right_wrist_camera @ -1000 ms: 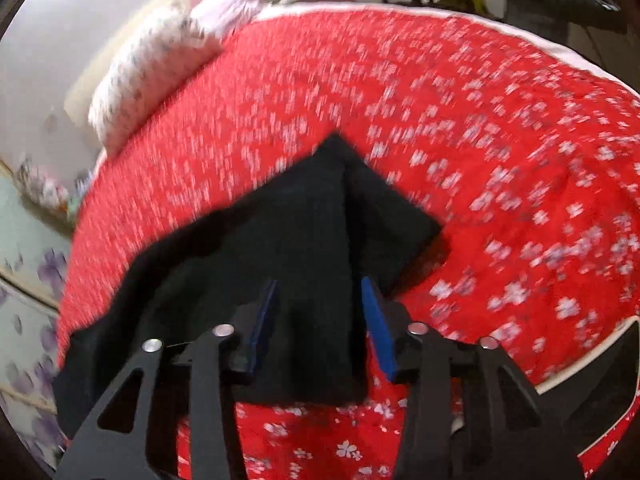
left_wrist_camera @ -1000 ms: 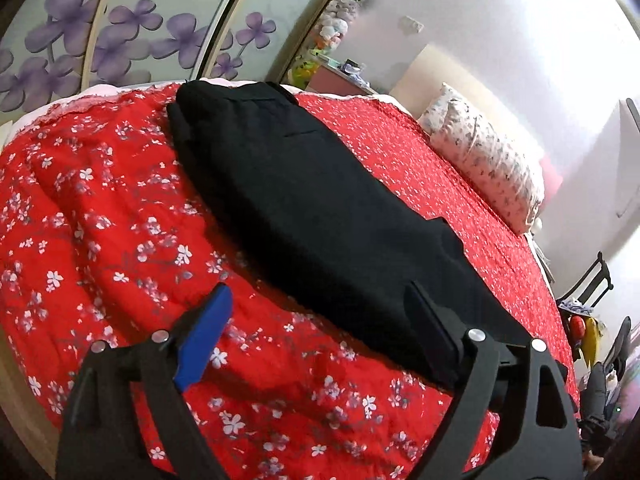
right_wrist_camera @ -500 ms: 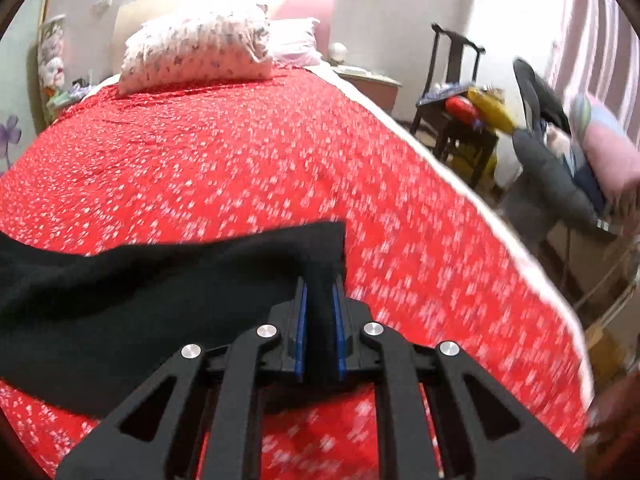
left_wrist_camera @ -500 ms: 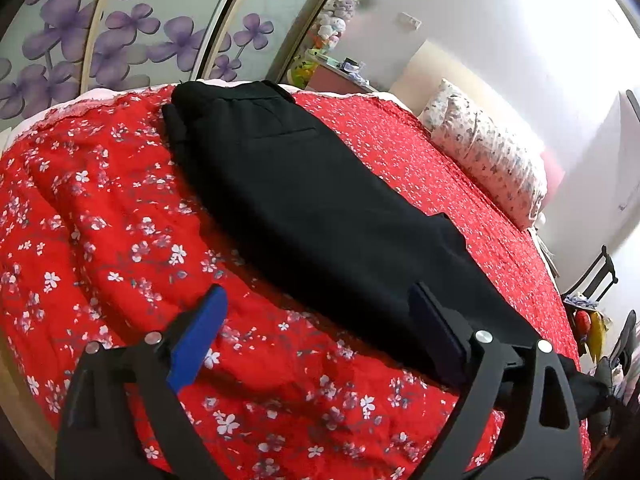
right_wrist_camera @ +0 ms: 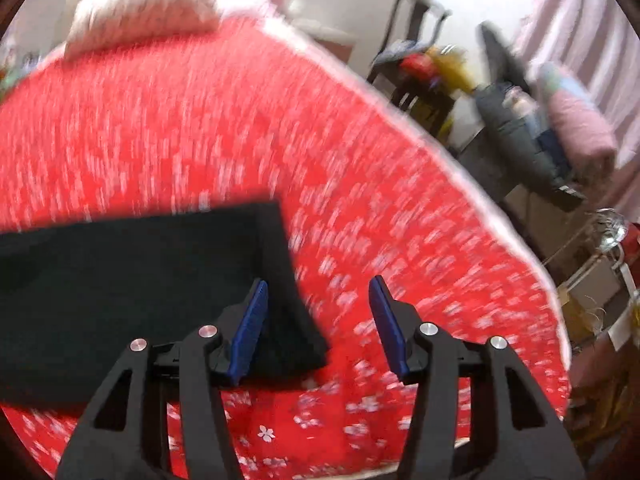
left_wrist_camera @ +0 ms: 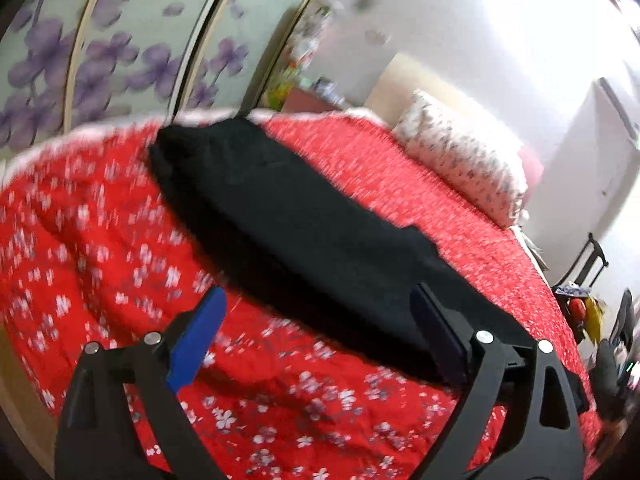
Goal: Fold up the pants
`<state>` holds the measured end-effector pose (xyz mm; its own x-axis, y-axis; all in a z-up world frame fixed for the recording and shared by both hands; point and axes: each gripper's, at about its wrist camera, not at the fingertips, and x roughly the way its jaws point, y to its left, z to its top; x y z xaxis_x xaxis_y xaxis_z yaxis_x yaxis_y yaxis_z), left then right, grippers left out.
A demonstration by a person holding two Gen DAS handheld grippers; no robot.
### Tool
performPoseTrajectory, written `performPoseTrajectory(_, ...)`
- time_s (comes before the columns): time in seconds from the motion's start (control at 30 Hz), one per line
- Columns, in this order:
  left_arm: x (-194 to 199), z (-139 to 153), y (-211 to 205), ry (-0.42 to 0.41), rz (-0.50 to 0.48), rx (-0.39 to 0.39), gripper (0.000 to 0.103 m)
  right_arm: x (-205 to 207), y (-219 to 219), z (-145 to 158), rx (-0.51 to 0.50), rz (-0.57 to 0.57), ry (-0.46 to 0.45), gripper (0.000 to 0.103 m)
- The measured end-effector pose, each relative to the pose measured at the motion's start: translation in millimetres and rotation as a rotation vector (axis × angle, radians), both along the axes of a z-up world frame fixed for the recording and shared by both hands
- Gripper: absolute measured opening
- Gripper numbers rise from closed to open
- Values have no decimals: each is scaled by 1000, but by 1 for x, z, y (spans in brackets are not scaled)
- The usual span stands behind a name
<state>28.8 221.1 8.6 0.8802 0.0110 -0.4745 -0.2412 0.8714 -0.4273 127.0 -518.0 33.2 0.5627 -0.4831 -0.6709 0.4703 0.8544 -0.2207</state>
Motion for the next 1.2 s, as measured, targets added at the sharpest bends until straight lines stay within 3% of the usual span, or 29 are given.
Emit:
performPoseTrajectory(0.07, -2, 11, -12, -65, -26, 53, 96, -12, 20, 27, 30, 87, -129, 54)
performPoseTrajectory(0.17, 9, 21, -31, -93, -68, 112, 99, 1, 77, 51, 200, 379, -198, 54)
performPoseTrajectory(0.3, 35, 16, -42, -64, -95, 85, 101, 49, 191, 54, 446, 751, -147, 54)
performPoseTrajectory(0.37, 45, 6, -39, -22, -88, 44, 101, 78, 247, 47, 559, 864, -92, 54)
performPoseTrajectory(0.43, 53, -7, -34, 9, -77, -4, 101, 103, 301, 42, 603, 940, -25, 53)
performPoseTrajectory(0.6, 53, -11, -31, -17, -79, -31, 101, 149, 418, 13, 499, 1066, 111, 52)
performPoseTrajectory(0.73, 49, -14, -28, -31, -84, -62, 101, 158, 458, -7, 409, 1103, 184, 52)
performPoseTrajectory(0.87, 53, -11, -34, -7, -75, -29, 101, 155, 473, -26, 285, 1123, 260, 50)
performPoseTrajectory(0.97, 56, -10, -38, 17, -69, 1, 101, 152, 470, -36, 252, 1144, 273, 34)
performPoseTrajectory(1.03, 57, -11, -36, 20, -71, -4, 101, 148, 470, -40, 241, 1156, 262, 15)
performPoseTrajectory(1.13, 56, -13, -32, 17, -75, -25, 101, 142, 478, -35, 166, 1166, 240, 4)
performPoseTrajectory(1.2, 56, -14, -33, 20, -75, -29, 101, 149, 478, -21, 143, 1134, 167, 3)
